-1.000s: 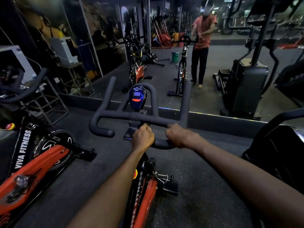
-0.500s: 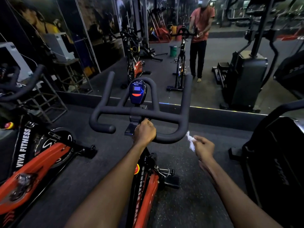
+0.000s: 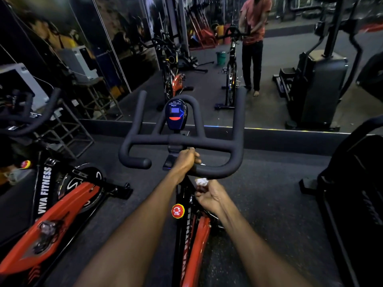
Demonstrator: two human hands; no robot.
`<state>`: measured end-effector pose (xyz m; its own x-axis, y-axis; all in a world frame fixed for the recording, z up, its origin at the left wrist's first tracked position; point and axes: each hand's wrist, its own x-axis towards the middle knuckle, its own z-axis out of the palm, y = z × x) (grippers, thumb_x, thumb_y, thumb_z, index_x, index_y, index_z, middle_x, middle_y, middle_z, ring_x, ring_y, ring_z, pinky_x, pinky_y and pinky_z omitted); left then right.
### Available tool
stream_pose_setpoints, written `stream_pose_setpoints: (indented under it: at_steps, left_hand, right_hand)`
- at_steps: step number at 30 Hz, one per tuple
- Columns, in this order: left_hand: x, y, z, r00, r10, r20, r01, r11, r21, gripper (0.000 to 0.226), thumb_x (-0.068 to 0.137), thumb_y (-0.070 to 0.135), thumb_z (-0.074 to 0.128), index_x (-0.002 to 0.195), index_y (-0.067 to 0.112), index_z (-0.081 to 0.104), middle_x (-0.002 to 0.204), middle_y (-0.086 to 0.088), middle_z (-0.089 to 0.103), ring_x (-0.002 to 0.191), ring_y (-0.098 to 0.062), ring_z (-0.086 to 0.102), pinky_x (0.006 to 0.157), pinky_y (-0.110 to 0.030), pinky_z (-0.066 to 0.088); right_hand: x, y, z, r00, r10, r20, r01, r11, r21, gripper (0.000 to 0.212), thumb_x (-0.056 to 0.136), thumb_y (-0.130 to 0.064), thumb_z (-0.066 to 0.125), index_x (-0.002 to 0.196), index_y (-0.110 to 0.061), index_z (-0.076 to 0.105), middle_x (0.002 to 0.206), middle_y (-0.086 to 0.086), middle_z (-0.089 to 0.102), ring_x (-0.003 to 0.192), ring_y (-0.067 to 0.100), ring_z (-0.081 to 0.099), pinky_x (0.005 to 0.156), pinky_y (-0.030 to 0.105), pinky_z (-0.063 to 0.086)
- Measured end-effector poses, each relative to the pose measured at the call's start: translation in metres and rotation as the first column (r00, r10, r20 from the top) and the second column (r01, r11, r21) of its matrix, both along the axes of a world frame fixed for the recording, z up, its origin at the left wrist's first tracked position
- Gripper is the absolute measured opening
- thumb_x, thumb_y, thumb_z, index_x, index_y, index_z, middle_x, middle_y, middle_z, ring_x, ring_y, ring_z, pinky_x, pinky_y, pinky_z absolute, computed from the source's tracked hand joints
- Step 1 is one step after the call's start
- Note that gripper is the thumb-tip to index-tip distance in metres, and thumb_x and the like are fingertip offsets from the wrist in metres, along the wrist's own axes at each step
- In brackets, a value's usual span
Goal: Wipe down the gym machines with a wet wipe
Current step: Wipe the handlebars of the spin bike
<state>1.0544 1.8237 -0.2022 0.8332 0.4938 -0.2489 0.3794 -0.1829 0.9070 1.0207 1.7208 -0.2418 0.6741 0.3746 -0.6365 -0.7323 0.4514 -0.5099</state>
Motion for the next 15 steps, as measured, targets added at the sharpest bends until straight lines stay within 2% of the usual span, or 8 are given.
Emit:
stream_pose_setpoints:
  at_steps: [3, 5, 8, 11, 13, 15]
  left_hand:
    - [-0.001, 0.007, 0.006, 0.996, 0.056, 0.067, -0.047, 0.991, -0.127, 0.049, 0.109, 0.030, 0.027, 0.075, 0.009, 0.057, 0.060, -0.005, 0.065, 0.054, -0.013, 0.061, 0.060, -0.024, 0.043]
    - [-0.001, 0.010, 0.007, 0.987, 0.102, 0.122, -0.083, 0.985, -0.150, 0.051, 0.109, 0.029, 0.026, 0.074, 0.008, 0.057, 0.065, -0.008, 0.063, 0.045, -0.006, 0.061, 0.056, -0.023, 0.043]
    - [-0.004, 0.013, 0.013, 0.969, 0.175, 0.176, -0.146, 0.975, -0.170, 0.053, 0.109, 0.028, 0.025, 0.072, 0.009, 0.058, 0.053, -0.002, 0.064, 0.055, -0.015, 0.061, 0.055, -0.026, 0.040]
    - [-0.009, 0.015, 0.019, 0.970, 0.147, 0.191, -0.119, 0.981, -0.154, 0.050, 0.109, 0.027, 0.024, 0.076, 0.010, 0.057, 0.066, -0.008, 0.062, 0.060, -0.016, 0.055, 0.052, -0.019, 0.041]
    - [-0.013, 0.014, 0.019, 0.972, 0.116, 0.204, -0.092, 0.988, -0.123, 0.048, 0.109, 0.026, 0.026, 0.077, 0.010, 0.057, 0.069, -0.009, 0.061, 0.062, -0.015, 0.055, 0.056, -0.020, 0.043]
    - [-0.014, 0.013, 0.015, 0.971, 0.095, 0.219, -0.074, 0.992, -0.101, 0.047, 0.108, 0.026, 0.029, 0.075, 0.010, 0.059, 0.068, -0.010, 0.063, 0.065, -0.018, 0.059, 0.065, -0.027, 0.047]
  right_hand:
    - [-0.003, 0.032, 0.003, 0.993, -0.060, -0.106, 0.078, 0.981, 0.178, 0.035, 0.090, 0.016, 0.033, 0.087, -0.006, 0.061, 0.069, 0.012, 0.062, 0.047, 0.018, 0.058, 0.041, 0.021, 0.041]
    - [-0.004, 0.048, 0.009, 0.985, -0.075, -0.152, 0.112, 0.962, 0.248, 0.036, 0.092, 0.017, 0.030, 0.083, -0.003, 0.058, 0.062, 0.013, 0.059, 0.043, 0.017, 0.057, 0.036, 0.019, 0.042]
    - [-0.011, 0.053, 0.017, 0.985, -0.094, -0.142, 0.137, 0.935, 0.328, 0.037, 0.085, 0.021, 0.030, 0.072, -0.005, 0.053, 0.046, 0.006, 0.054, 0.033, 0.011, 0.050, 0.035, 0.016, 0.040]
    - [-0.014, 0.045, 0.010, 0.983, -0.120, -0.142, 0.161, 0.928, 0.336, 0.040, 0.070, 0.025, 0.025, 0.068, -0.006, 0.050, 0.047, 0.005, 0.051, 0.036, 0.010, 0.048, 0.040, 0.016, 0.038]
    - [-0.011, 0.043, 0.004, 0.975, -0.148, -0.167, 0.196, 0.926, 0.322, 0.040, 0.059, 0.022, 0.022, 0.067, -0.009, 0.046, 0.047, 0.006, 0.047, 0.037, 0.011, 0.045, 0.046, 0.016, 0.040]
    - [-0.007, 0.046, 0.004, 0.976, -0.147, -0.161, 0.189, 0.940, 0.285, 0.038, 0.074, 0.021, 0.024, 0.074, -0.005, 0.052, 0.057, 0.010, 0.051, 0.046, 0.014, 0.050, 0.046, 0.019, 0.045]
